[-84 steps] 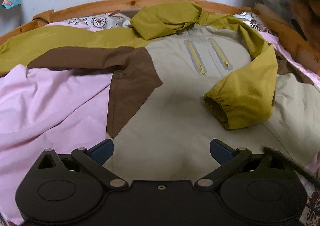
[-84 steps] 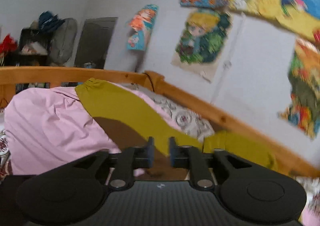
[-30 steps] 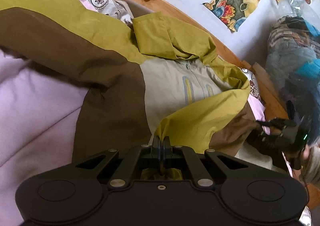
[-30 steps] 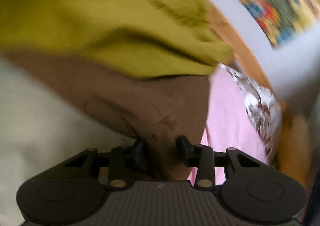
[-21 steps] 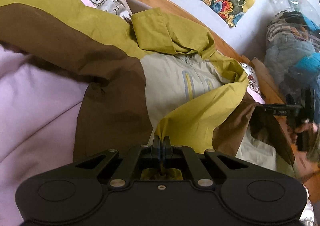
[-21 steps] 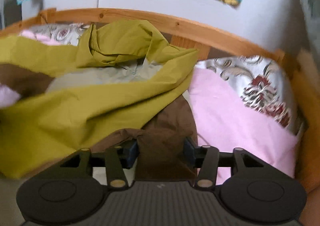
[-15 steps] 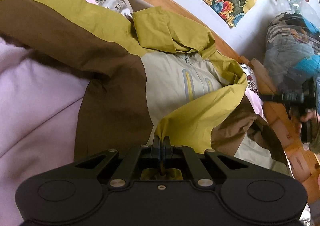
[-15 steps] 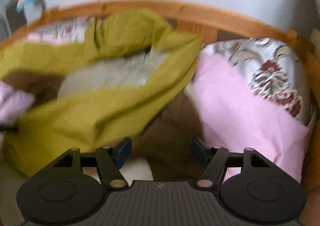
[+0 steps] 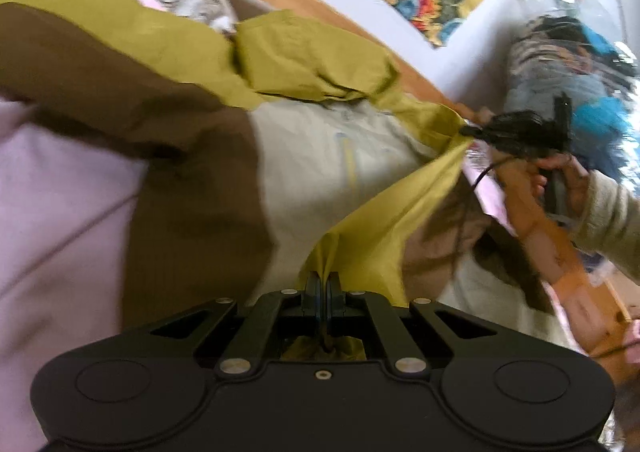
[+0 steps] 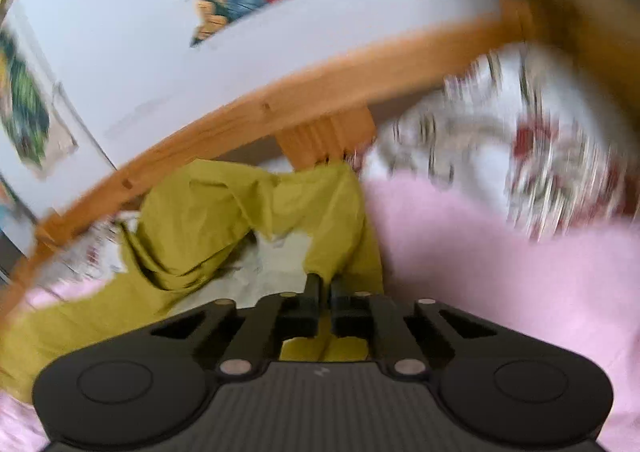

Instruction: Fold large clothes

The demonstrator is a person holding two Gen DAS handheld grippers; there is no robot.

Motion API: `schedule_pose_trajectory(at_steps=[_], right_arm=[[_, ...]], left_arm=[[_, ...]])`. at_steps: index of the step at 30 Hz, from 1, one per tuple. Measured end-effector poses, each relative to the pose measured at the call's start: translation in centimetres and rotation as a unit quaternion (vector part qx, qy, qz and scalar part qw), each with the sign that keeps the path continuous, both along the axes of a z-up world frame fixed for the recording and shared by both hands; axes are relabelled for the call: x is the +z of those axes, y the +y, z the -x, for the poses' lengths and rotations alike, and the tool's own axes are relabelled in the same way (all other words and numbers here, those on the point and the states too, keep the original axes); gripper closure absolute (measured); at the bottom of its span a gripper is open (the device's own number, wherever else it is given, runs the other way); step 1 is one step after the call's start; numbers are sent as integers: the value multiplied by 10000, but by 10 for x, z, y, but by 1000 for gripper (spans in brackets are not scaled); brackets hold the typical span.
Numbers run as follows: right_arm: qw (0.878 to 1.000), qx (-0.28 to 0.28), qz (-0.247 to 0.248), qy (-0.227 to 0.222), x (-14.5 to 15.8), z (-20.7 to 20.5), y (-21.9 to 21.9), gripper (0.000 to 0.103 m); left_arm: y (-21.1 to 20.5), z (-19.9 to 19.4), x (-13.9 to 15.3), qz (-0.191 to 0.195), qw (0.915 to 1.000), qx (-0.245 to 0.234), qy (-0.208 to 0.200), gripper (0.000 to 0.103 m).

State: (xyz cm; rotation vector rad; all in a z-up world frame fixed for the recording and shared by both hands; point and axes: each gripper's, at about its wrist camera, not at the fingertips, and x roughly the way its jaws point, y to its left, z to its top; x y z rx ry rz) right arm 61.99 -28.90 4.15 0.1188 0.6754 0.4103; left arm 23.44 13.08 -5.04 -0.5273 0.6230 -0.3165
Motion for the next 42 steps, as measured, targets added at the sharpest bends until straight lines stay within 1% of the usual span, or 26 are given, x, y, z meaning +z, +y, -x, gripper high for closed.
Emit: schedule_pose_trajectory(at_steps=[2, 6, 8, 10, 11, 12, 13, 14, 16, 18, 20, 22, 24, 25, 26, 27, 28, 29, 31, 33, 34, 37, 38, 39, 41, 42], right_arm=[[9960, -154, 718, -506, 17, 7, 13, 100], [9787, -578, 1596, -1154, 35, 2, 35, 101], [9688, -742, 2011, -1246, 30, -12, 49, 101], [9651, -931, 2172, -1129, 17, -31, 60, 100], [9680, -939, 2095, -1011, 11, -39, 62, 97], [9740, -873, 1867, -941, 8, -44, 60, 94], [9781, -838, 1647, -955, 8, -44, 57, 81], [9807, -804, 1433, -1056, 9, -41, 53, 55], [9824, -624, 1253, -1239, 12, -28, 41, 29], [9836, -407, 1341, -1138, 11, -14, 28, 28], [9863, -290, 1366, -879, 5, 6, 10, 24], [9913, -203, 1224, -446, -10, 26, -8, 21], [9923, -89, 1236, -4, -30, 40, -19, 20], [9908, -54, 1340, 178, -43, 46, -22, 21], [9892, -25, 1435, 282, -53, 50, -24, 32], [9876, 7, 1518, 392, -62, 53, -26, 49], [9868, -75, 1563, 411, -66, 55, -29, 82], [9879, -177, 1505, 331, -66, 56, -33, 94], [9874, -279, 1553, 158, -58, 59, -36, 100], [9822, -295, 1852, -99, -51, 64, -34, 101], [9805, -310, 1932, -155, -50, 65, -34, 101], [9756, -396, 2157, -135, -60, 61, -30, 102], [9720, -400, 2311, -135, -68, 58, -29, 102], [9682, -400, 2466, -156, -78, 57, -29, 102], [9649, -480, 2566, -277, -89, 57, -25, 101], [9644, -520, 2569, -349, -90, 60, -25, 101]], left_arm=[[-14, -10, 2, 97, 9997, -214, -95, 102], [-37, -32, 3, 131, 9991, -388, -122, 102], [-40, -42, 1, 92, 9997, -241, -32, 102], [-35, -49, -3, 55, 9999, -26, 153, 102], [-31, -54, -6, 12, 9994, 110, 319, 102], [-26, -58, -8, -26, 9987, 215, 465, 101], [-21, -62, -11, -42, 9977, 308, 598, 101], [-15, -65, -14, -43, 9965, 391, 736, 101], [-4, -70, -17, -6, 9952, 412, 882, 99], [1, -73, -19, 28, 9947, 381, 952, 98], [3, -74, -21, 36, 9944, 350, 1001, 97], [2, -77, -22, 0, 9942, 335, 1026, 96], [-1, -81, -21, -34, 9940, 327, 1043, 96], [-1, -82, -21, -50, 9940, 322, 1047, 96], [-1, -83, -21, -67, 9940, 318, 1042, 96], [-2, -84, -20, -98, 9942, 299, 1032, 96], [-4, -84, -18, -145, 9945, 264, 1006, 96], [-5, -83, -17, -196, 9951, 206, 943, 96], [-14, -85, -11, -242, 9964, 12, 813, 97], [-27, -86, -7, -312, 9968, -201, 712, 97], [-35, -87, -5, -426, 9964, -262, 686, 97], [-49, -95, -11, -841, 9925, -260, 845, 96], [-49, -98, -15, -820, 9922, -211, 916, 96], [-46, -99, -18, -750, 9927, -176, 927, 94], [-37, -98, -20, -611, 9936, -75, 950, 84], [-32, -96, -19, -567, 9939, -11, 941, 75]])
